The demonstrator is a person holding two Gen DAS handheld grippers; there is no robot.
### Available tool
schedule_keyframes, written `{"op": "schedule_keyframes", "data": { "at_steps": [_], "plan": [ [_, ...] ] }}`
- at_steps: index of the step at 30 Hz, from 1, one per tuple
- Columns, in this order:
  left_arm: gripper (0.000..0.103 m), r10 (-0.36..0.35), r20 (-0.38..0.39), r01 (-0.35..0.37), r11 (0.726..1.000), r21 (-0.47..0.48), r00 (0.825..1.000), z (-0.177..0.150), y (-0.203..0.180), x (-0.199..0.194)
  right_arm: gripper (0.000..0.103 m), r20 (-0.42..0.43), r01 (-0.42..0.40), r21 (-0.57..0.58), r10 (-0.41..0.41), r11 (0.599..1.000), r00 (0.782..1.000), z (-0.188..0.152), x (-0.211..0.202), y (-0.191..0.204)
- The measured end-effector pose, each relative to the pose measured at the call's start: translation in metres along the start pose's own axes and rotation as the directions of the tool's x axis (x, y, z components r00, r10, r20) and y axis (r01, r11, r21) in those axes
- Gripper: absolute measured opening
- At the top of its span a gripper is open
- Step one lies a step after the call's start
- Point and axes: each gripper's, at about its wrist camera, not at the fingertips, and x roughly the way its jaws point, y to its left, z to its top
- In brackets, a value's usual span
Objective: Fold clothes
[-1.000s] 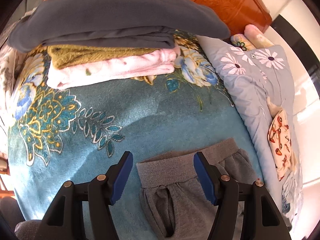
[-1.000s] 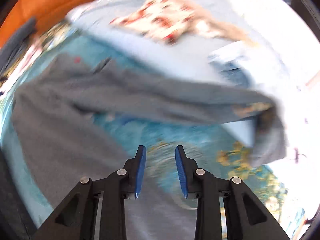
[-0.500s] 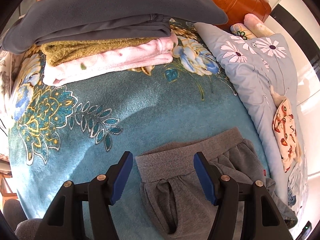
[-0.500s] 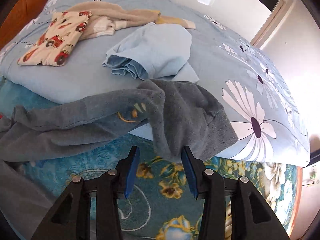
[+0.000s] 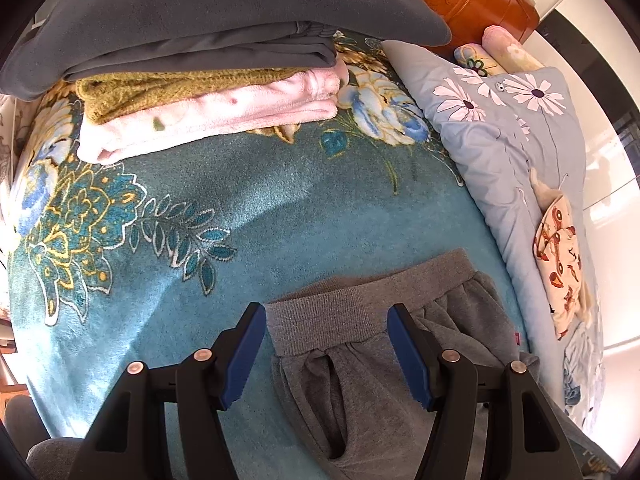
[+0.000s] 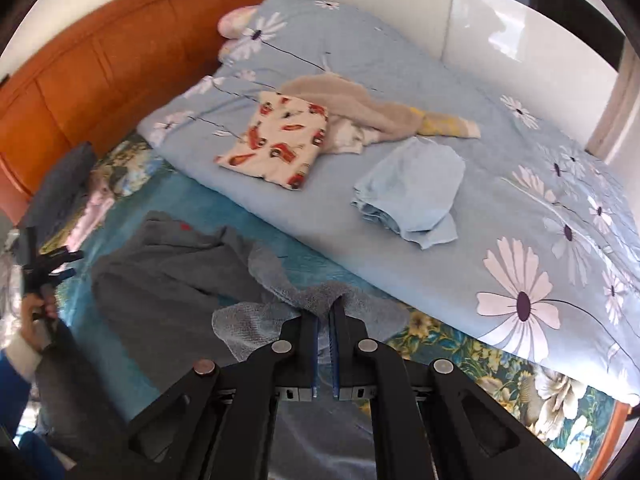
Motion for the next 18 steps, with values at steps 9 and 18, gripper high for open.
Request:
{"op": "schedule_keyframes", "data": {
  "at_steps": [9,18],
  "plan": [
    [0.067,0.008,-0.021,-0.008,1.0,-0.003,1.0,-0.003,0.001,0.003,0.005,-0.317,0.196,0.19,-0.129,0.962,0.94,-0.021,0.11,-0.089],
    [0.067,0.016,-0.056,-0.017,1.0,-0.023,0.998,-0.004,0.001,0.015,0.006,-0.361,0.434,0.51,-0.274,0.743,0.892,-0.044,0.149,-0.18]
  ]
}}
